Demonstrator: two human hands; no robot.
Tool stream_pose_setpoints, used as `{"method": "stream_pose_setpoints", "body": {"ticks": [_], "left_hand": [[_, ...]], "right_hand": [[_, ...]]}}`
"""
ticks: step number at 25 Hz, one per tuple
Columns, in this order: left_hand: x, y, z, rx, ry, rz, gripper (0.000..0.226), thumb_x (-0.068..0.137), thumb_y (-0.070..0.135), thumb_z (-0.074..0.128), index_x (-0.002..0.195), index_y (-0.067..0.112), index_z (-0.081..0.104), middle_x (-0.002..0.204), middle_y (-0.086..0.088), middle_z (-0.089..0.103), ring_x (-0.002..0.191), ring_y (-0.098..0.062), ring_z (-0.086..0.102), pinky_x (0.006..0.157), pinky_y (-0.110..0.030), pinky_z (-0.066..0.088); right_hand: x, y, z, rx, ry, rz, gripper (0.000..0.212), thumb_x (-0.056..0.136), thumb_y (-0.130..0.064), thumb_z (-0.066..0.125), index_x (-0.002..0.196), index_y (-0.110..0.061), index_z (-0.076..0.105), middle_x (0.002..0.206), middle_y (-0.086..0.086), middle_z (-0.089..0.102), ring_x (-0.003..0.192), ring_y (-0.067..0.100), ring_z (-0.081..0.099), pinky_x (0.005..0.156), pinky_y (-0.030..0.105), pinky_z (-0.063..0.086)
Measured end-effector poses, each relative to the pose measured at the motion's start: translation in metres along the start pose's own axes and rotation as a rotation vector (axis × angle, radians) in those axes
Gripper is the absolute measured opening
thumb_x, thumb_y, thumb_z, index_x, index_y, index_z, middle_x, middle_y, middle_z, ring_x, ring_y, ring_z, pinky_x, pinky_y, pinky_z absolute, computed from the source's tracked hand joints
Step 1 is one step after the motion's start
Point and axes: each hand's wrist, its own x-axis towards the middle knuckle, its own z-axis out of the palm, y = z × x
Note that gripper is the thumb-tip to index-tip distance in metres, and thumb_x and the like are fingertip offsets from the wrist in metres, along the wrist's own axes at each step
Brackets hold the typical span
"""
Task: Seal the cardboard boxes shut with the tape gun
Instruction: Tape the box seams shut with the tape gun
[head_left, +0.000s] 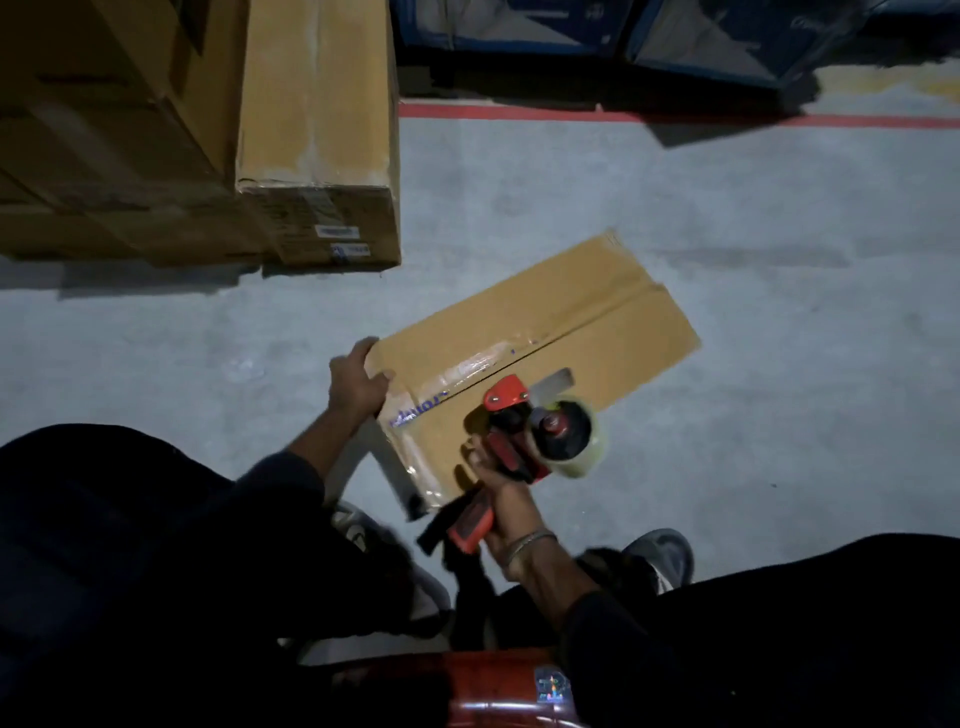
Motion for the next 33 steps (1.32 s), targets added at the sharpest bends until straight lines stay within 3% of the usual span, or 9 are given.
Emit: {"method": "stream_pose_setpoints", "body": {"ticks": [4,7,9,13,18,22,25,28,33], "left_hand": [[0.051,0.012,-0.030,0.150,-0.046,0.150,0.074,0.080,0.030,0.065,0.151,0.014,0.052,0.138,-0.021,0.062,0.130,-0.038,0.058,0.108,-0.048,0.049],[0.060,0.039,-0.060,0.178,-0.073,0.207,0.062,0.090,0.006,0.072,0.149,0.009,0.054,0.143,-0.018,0.060,0.129,-0.034,0.059,0.106,-0.039,0.045],[0.077,0.038,-0.069,0.212,-0.094,0.233,0.061,0.088,0.000,0.074,0.146,0.011,0.057,0.140,-0.015,0.062,0.126,-0.032,0.060,0.101,-0.033,0.045],[0.094,0.022,-0.069,0.219,-0.141,0.281,0.063,0.086,0.004,0.076,0.145,0.018,0.058,0.139,-0.014,0.058,0.132,-0.030,0.054,0.107,-0.033,0.041],[0.087,0.025,-0.069,0.245,-0.150,0.215,0.080,0.093,0.019,0.076,0.162,0.024,0.035,0.167,-0.025,0.024,0.158,-0.032,0.017,0.119,-0.044,0.031],[0.052,0.041,-0.091,0.260,0.047,0.130,0.044,0.097,0.048,0.064,0.131,0.020,0.064,0.128,-0.016,0.065,0.124,-0.035,0.058,0.101,-0.045,0.051],[0.008,0.082,-0.112,-0.120,-0.385,-0.286,0.078,0.105,0.068,0.030,0.122,0.001,0.066,0.101,-0.022,0.076,0.076,-0.027,0.076,0.071,-0.038,0.063],[-0.044,0.115,-0.132,-0.438,-0.794,-0.558,0.103,0.095,0.084,0.020,0.146,-0.003,0.041,0.115,-0.033,0.071,0.097,-0.038,0.077,0.070,-0.043,0.065],[-0.088,0.122,-0.149,-0.871,-0.757,-0.631,0.096,0.097,0.053,0.063,0.155,-0.011,0.022,0.122,-0.031,0.069,0.107,-0.039,0.074,0.089,-0.055,0.061]], "right_hand": [[-0.003,0.023,0.043,-0.112,-0.044,0.111,0.046,0.078,-0.022,0.087,0.121,-0.015,0.074,0.119,0.009,0.073,0.100,0.027,0.069,0.084,0.045,0.054],[-0.002,0.036,0.088,-0.242,-0.020,0.036,0.041,0.085,-0.020,0.083,0.124,-0.011,0.073,0.130,0.005,0.069,0.119,0.017,0.066,0.110,0.045,0.048],[-0.004,0.043,0.116,-0.265,-0.087,0.098,0.038,0.098,-0.009,0.067,0.135,-0.013,0.061,0.142,0.005,0.059,0.122,0.007,0.060,0.111,0.033,0.047],[-0.015,0.051,0.130,-0.318,-0.146,0.211,0.031,0.106,-0.002,0.048,0.134,-0.015,0.051,0.158,0.011,0.040,0.134,0.025,0.051,0.120,0.045,0.034],[-0.020,0.032,0.118,-0.023,-0.246,0.366,0.038,0.098,-0.008,0.057,0.134,-0.015,0.066,0.137,0.019,0.062,0.104,0.027,0.074,0.080,0.038,0.062],[-0.027,-0.038,0.106,-0.246,-0.318,0.383,0.038,0.092,-0.005,0.058,0.128,-0.013,0.066,0.123,0.022,0.070,0.063,0.016,0.072,0.051,0.023,0.055],[-0.033,-0.082,0.120,-0.467,-0.339,0.347,0.030,0.093,-0.001,0.056,0.118,-0.012,0.067,0.103,0.016,0.075,0.049,0.011,0.063,0.046,0.019,0.051],[-0.052,-0.121,0.131,-0.733,-0.410,0.223,0.023,0.096,-0.004,0.058,0.116,-0.010,0.067,0.097,0.015,0.077,0.048,0.011,0.063,0.044,0.017,0.048],[-0.061,-0.165,0.141,-1.003,-0.466,0.049,0.022,0.095,-0.007,0.065,0.117,-0.004,0.068,0.103,0.024,0.075,0.058,0.020,0.068,0.051,0.021,0.050]]}}
